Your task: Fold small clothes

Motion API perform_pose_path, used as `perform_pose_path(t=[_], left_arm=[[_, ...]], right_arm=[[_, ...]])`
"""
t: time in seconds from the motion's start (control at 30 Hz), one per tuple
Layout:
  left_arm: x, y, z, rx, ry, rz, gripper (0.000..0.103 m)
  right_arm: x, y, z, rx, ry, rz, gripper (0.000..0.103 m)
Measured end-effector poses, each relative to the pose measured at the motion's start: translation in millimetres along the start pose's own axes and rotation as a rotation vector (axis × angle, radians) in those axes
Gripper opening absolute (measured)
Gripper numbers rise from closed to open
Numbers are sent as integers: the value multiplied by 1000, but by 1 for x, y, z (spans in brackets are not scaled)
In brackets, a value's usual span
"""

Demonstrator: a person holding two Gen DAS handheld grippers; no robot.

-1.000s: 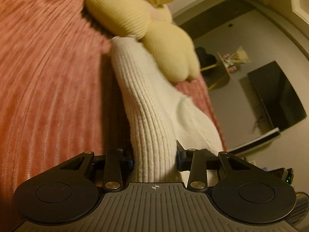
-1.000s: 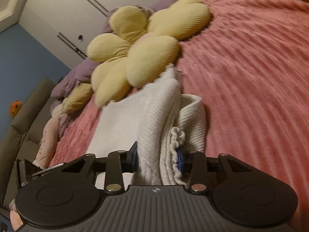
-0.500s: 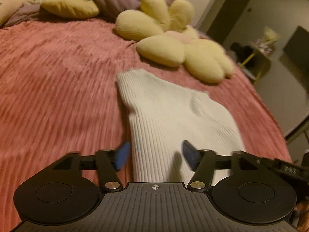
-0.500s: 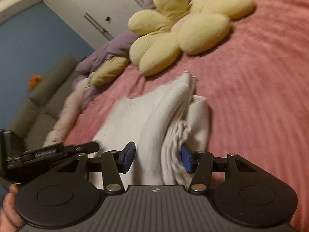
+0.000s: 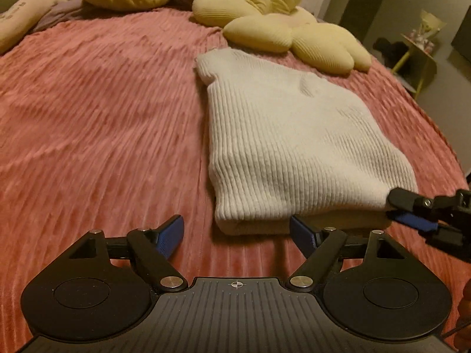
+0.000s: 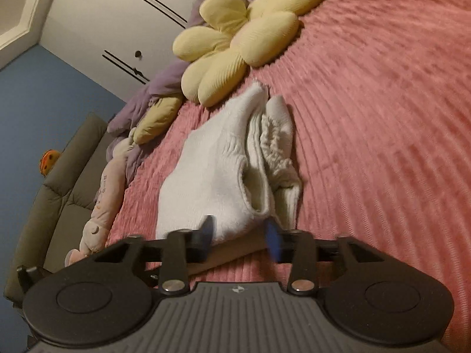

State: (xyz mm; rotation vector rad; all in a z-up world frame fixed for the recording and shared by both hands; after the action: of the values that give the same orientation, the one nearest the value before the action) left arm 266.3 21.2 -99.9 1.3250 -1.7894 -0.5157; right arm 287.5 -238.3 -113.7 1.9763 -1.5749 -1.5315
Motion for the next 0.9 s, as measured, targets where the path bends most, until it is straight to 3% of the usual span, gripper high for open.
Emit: perform_pose_path(t=[0.07,0.17,0.27,0.33,0.4,0.5,0.57,0.63,0.67,0.7,0.77,0.8,0.9], left_arm=[[-3,3,-3,5,43,4,81],[-13,6,-7,28,139,16,80],[-25,0,-4,2,218,5,74],[-27,1,-4,10,227,5,73],[-26,5,-4,22,240,-8,73],[-30,11,-5,48,257,-28,73],[-34,16,-7,63,257,-47,73],[-40,21,-9,72,263,-60,73],[-43,25,-10,77,265,-69,73],[-47,29,-11,82,269,-88,72],[-56,37,-13,83,295,-113,72],[-58,40,-15,92,305,-92,73],[-55,46,-25,123,299,-49,81]], right_arm=[[-3,-4,0,6,-6,0,27],[-1,-17,3,-38,-123,-45,27],[0,-26,3,-40,-210,-56,27],[-1,-29,3,-43,-247,-53,27],[-3,-30,3,-31,-253,-37,14],[-14,-27,3,-2,-179,15,9],[-21,-20,1,11,-181,-42,9],[-20,-14,0,11,-268,-157,9],[-16,-13,0,11,-292,-175,9],[-11,-13,0,13,-283,-146,9],[1,-20,3,11,-142,88,10],[2,-22,5,18,-59,143,10],[-10,2,2,97,48,139,20]])
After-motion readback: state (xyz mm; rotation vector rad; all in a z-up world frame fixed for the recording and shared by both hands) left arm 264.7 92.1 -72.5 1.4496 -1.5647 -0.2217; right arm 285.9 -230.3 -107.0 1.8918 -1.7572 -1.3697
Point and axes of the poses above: each gripper's, at about its wrist camera, not at the fingertips, and y roughly against the way its jaws point, x to its right, z to its underside, the point moved 6 cm from there along -y, roughly the way its jaws point, and after that the axes turned 12 degrees about z, right-handed, at the moved point
